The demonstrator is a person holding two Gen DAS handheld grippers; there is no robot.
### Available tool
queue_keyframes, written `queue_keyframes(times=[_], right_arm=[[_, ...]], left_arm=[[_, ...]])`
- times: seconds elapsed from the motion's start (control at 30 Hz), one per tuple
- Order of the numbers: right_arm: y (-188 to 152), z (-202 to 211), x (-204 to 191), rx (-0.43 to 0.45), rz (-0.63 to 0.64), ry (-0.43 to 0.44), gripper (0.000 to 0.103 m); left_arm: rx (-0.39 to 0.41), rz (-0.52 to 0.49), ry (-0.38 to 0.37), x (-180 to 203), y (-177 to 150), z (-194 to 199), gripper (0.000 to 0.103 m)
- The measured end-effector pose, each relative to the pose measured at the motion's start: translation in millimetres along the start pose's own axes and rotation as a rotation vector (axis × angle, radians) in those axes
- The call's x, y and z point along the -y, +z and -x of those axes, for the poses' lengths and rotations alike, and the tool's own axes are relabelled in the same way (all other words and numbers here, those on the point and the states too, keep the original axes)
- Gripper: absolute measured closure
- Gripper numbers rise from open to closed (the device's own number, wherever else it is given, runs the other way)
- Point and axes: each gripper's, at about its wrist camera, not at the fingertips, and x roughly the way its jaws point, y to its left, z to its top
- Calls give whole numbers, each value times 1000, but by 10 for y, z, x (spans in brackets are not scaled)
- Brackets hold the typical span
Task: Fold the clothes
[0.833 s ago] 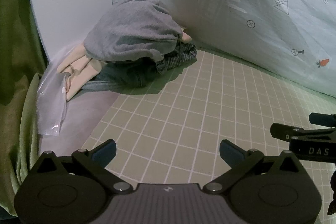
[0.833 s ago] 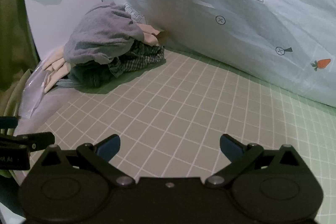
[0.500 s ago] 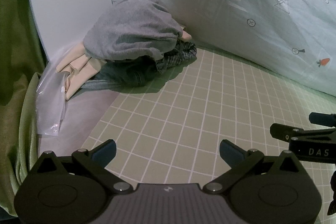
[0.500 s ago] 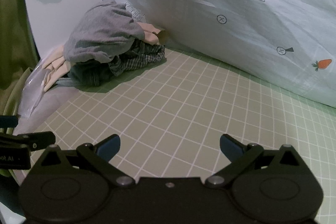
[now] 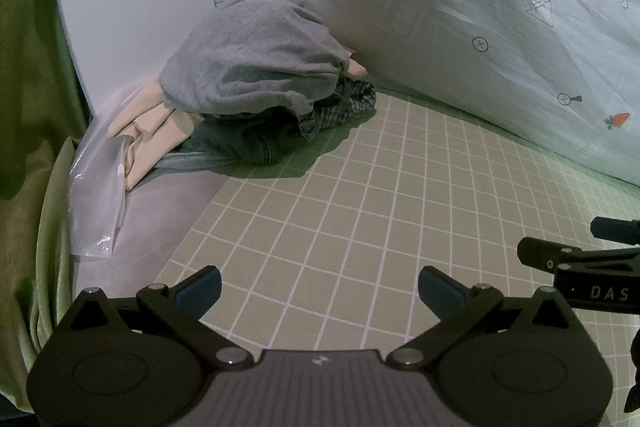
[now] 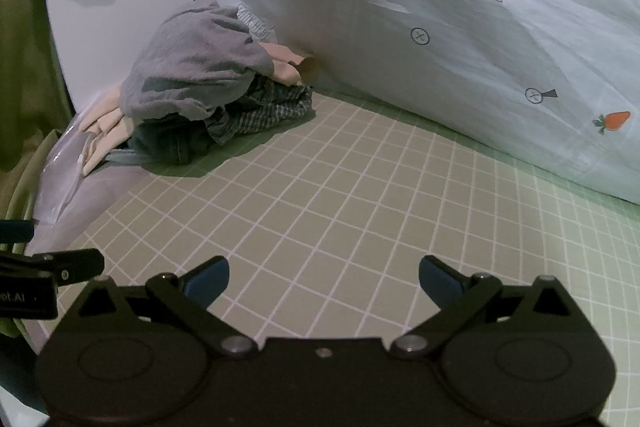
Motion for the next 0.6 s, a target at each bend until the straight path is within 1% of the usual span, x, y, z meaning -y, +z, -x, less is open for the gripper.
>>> queue_keyframes(times=[0.6], right_arm=[[8,12,12,4,-8,1,1]], left_arm=[[-1,0,4,-2,0,30,0]])
